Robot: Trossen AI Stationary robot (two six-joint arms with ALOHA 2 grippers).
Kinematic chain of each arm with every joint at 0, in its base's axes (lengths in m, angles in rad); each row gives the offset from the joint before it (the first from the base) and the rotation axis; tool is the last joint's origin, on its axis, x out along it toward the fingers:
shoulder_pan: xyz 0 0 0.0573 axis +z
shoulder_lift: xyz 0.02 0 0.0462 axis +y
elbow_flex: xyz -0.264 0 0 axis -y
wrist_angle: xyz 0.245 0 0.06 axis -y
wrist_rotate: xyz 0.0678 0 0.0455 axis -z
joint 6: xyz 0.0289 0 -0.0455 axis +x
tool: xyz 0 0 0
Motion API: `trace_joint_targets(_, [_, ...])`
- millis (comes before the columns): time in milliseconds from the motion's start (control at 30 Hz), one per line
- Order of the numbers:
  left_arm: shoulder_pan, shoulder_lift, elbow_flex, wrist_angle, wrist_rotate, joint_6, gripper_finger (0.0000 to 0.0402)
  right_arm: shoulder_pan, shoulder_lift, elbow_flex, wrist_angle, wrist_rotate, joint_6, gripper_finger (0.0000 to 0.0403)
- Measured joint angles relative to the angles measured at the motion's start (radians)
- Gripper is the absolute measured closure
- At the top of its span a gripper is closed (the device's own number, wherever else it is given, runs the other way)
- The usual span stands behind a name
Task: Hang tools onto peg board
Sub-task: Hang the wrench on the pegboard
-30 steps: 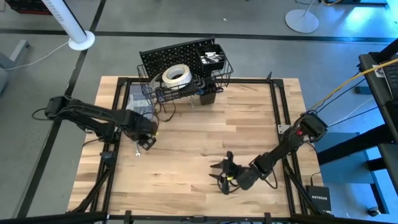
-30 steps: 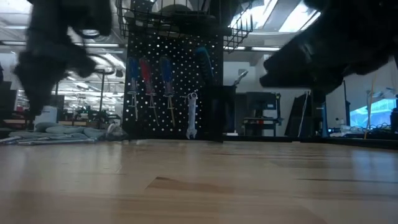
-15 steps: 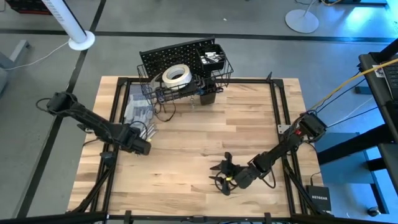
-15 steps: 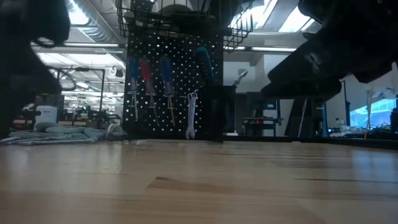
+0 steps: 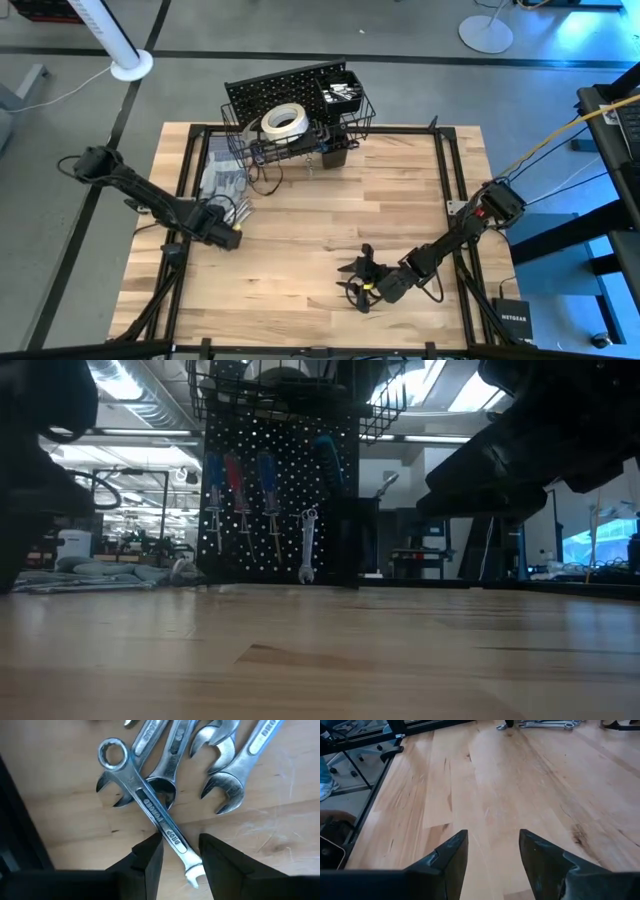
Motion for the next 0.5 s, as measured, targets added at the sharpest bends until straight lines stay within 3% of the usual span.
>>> trace_joint_targets(133, [-0.017, 0.002, 0.0, 0.0, -0.019, 0.036, 0.03, 0.0, 0.0, 0.0, -0.002, 0.0, 0.0, 0.0221])
trace_joint_targets(367, [-0.07, 0.005, -0.002, 0.006, -0.072, 0.174, 0.0379, 0.0, 0.0, 0.0, -0.006, 0.0, 0.0, 0.0221])
trace_joint_targets(500, [-0.102, 0.006, -0.002, 0.004, -0.097, 0.22, 0.0388, 0.001, 0.0, 0.0, -0.006, -0.001, 0.0, 0.0221])
